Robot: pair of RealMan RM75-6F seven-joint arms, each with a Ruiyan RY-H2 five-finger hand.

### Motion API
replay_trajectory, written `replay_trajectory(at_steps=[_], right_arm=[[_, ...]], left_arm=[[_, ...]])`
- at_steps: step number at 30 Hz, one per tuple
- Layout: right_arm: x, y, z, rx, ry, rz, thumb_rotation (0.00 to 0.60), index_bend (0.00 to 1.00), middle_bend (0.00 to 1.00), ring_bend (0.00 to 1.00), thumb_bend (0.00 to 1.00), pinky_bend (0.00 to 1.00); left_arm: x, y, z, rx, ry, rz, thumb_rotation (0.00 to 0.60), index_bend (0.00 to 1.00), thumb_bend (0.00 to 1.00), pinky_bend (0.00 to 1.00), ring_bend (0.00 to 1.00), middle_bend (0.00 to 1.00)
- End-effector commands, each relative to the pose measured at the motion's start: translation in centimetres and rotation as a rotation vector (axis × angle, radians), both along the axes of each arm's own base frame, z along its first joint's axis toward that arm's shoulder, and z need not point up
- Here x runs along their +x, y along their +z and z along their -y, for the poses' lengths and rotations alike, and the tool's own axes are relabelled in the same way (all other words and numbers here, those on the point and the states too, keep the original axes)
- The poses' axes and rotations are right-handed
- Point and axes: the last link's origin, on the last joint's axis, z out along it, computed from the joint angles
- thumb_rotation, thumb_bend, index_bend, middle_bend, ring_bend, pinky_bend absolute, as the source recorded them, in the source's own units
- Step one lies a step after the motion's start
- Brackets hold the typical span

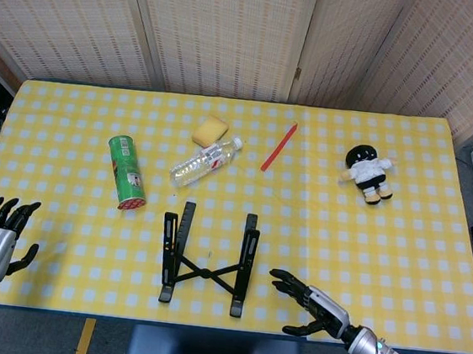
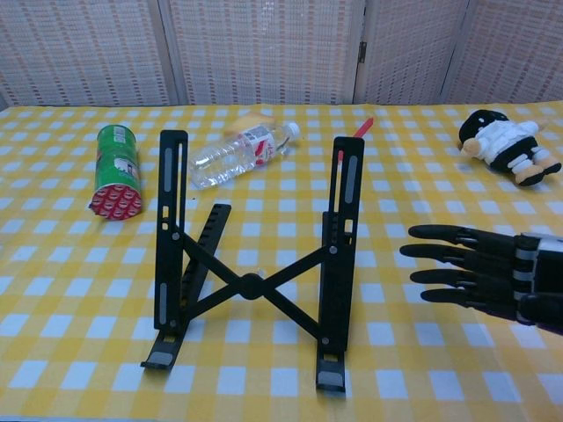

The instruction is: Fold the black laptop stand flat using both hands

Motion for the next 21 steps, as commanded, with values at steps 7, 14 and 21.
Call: replay_trajectory(at_steps=[7,14,21], right_arm=[[1.2,1.6,4.4,-0.095,0.029,-0.068,0.507,0.0,0.0,0.04,0.0,0.0],[3.6,-0.9,7.4,-0.04,0.073,-0.076,0.508,0.0,0.0,0.03,0.0,0.0],[5.7,-2.1,8.7,-0.015,0.096,0.019,0.505,0.0,0.0,0.04,0.0,0.0]], left_arm=[[0.0,0.1,0.2,0.001,0.013,-0.003,0.6,0.15,0.41,0.0,0.12,0.25],[0.1,0.0,0.2,-0.001,0.021,-0.003,0.6,0.15,0.41,0.0,0.12,0.25],[0.1,0.1,0.2,-0.005,0.03,-0.006,0.6,0.15,0.41,0.0,0.12,0.25]])
